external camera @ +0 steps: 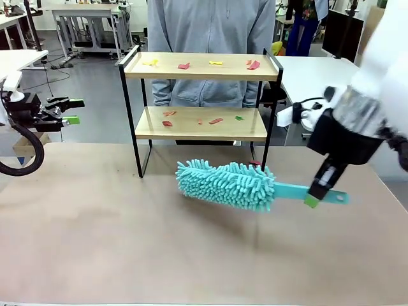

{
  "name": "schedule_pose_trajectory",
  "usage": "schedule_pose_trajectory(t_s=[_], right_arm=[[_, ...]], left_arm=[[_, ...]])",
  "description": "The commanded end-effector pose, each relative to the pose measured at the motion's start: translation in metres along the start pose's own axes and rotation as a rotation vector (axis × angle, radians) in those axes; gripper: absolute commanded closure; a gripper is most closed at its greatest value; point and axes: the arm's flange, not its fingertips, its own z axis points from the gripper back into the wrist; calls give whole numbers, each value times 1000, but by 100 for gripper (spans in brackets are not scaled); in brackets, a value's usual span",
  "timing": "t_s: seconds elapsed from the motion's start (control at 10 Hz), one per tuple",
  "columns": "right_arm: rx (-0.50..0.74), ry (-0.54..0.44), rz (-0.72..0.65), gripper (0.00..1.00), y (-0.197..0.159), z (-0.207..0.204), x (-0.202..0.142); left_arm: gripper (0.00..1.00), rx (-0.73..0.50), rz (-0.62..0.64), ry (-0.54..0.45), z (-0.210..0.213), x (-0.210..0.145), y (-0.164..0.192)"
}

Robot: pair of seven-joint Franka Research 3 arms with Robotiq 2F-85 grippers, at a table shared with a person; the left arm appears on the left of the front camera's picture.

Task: Clean the shelf.
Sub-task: Clean the specific section of the Shelf indicated by the human with the Duster.

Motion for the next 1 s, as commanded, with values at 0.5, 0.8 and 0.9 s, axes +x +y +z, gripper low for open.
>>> schedule_pose_trajectory(t_s=[0.5,0.8,0.9], right_arm=[[25,194,207,87,-66,75,-101],[-34,257,266,87,-73,90,-106],[-33,250,270,87,-74,92,-108]], left_arm=[[0,2,-5,-2,0,4,-1],[0,2,-5,-2,0,4,-1],[0,2,-5,-2,0,4,-1]])
